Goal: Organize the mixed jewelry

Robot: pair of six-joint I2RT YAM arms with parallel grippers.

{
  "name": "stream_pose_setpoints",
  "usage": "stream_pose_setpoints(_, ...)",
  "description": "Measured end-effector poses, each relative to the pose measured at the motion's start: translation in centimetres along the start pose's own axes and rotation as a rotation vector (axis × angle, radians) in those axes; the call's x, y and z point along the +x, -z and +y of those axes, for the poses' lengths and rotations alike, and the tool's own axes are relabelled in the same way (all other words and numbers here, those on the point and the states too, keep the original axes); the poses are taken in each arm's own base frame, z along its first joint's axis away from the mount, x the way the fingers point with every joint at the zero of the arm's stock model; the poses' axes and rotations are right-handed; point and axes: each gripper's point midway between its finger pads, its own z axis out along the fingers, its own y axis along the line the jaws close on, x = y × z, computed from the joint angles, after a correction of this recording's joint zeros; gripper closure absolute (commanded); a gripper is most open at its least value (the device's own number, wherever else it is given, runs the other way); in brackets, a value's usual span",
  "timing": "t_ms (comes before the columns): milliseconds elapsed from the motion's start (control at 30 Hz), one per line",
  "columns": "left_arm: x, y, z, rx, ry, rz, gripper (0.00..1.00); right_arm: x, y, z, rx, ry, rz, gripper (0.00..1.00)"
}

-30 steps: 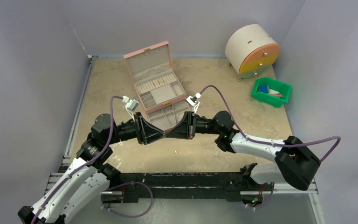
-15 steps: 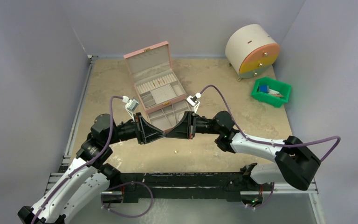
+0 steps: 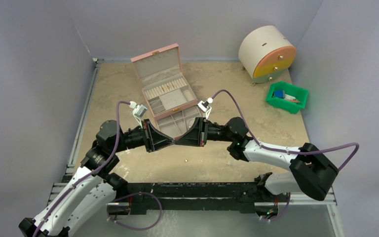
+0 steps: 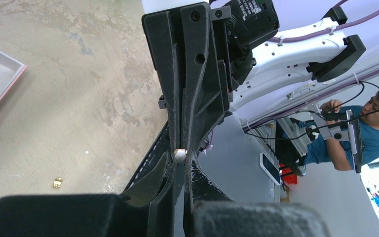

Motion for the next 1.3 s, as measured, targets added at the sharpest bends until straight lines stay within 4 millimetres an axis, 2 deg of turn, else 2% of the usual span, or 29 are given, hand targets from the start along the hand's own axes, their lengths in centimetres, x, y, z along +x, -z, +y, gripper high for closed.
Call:
stream_pose_setpoints(267, -0.4, 0.0, -0.1, -0.008, -0.009, -0.005, 1.0, -0.3, 0.3, -0.3, 0.015, 0.003, -0.009, 0.66)
stream_pose_setpoints(433, -0.4, -0.4, 1.0, -0.059, -0.001, 0.007, 1.0, -1.0, 1.9, -0.1, 0.053, 0.043, -0.041, 0.56)
stream_pose_setpoints(667, -0.4, -1.0, 3.0, -0.152, 0.02, 0.032, 1.0, -2.5, 4.8, -0.4, 0.203, 0.167, -0.118, 0.52)
stream_pose_setpoints(900, -2.2, -2.0, 6.3, -0.347, -0.003, 0.079, 1.0, -3.0, 7.5, -2.9, 0.442, 0.257, -0.151, 0.52)
stream_pose_setpoints(1000, -3.6, -2.5, 7.8, -0.446, -0.022, 0.109, 1.0, -3.0, 8.9, -4.7, 0.563, 0.272, -0.158, 0.52)
stream_pose_setpoints(1133, -5.4, -3.0, 10.3, -0.596, -0.06, 0.15, 1.0, -2.5, 10.9, -7.3, 0.707, 0.27, -0.147, 0.52)
stream_pose_setpoints(1300, -7.4, -3.4, 13.9, -0.784, -0.11, 0.217, 1.0, -1.8, 12.4, -9.0, 0.804, 0.269, -0.123, 0.53)
